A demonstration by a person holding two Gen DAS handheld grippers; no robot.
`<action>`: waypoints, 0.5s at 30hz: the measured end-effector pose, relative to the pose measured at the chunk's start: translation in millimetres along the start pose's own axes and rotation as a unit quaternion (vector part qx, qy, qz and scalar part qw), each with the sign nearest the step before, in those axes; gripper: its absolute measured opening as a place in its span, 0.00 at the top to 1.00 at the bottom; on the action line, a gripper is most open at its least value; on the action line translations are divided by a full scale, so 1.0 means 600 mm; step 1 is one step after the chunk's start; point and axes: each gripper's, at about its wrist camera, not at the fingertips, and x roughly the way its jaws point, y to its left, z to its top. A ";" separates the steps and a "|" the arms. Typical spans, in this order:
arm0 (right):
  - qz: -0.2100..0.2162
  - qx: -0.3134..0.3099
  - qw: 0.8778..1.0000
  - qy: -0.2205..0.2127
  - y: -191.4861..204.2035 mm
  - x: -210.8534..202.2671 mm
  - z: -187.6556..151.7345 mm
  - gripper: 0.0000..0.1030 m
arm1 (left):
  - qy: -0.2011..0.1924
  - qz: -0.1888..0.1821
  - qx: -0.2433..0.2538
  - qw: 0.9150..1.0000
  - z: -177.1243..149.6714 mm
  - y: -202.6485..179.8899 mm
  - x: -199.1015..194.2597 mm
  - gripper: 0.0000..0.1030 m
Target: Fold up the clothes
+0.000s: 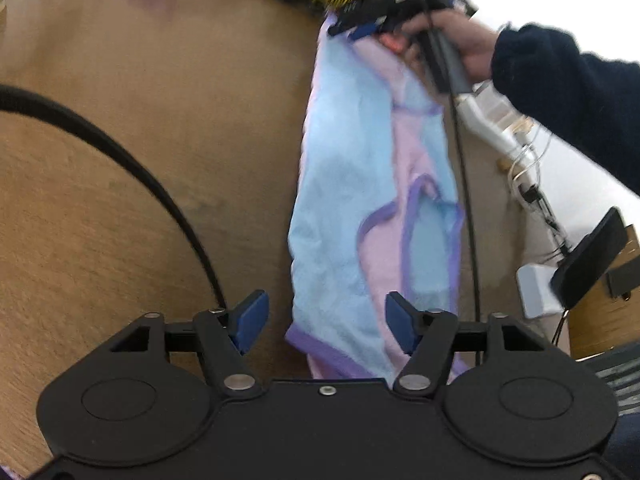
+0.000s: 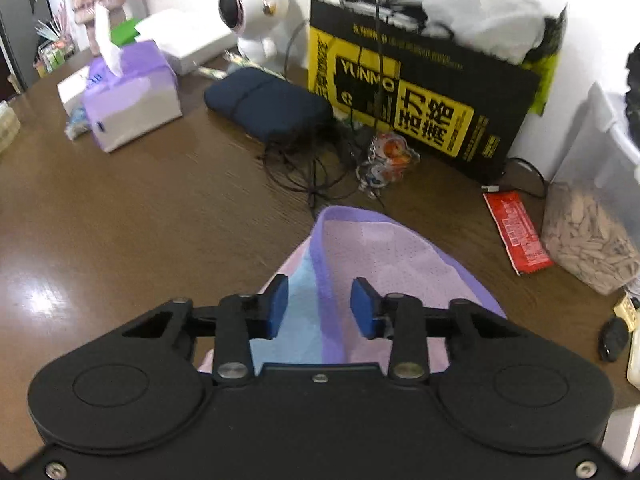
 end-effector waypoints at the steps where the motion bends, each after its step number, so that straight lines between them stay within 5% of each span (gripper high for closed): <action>1: 0.002 0.000 1.000 -0.003 0.000 0.000 -0.003 0.71 | 0.005 -0.004 0.000 1.000 0.001 0.002 0.002 0.69; 4: -0.002 -0.002 1.000 -0.008 0.000 0.003 -0.004 0.89 | 0.023 0.004 0.001 1.000 0.006 0.005 0.016 0.78; 7: 0.000 -0.008 1.000 -0.015 -0.002 0.005 0.000 0.95 | 0.030 0.018 -0.003 0.999 0.006 0.010 0.025 0.94; 15: -0.013 0.006 0.999 -0.049 -0.011 0.026 0.021 0.96 | 0.020 0.046 -0.008 0.999 -0.010 0.017 0.001 0.96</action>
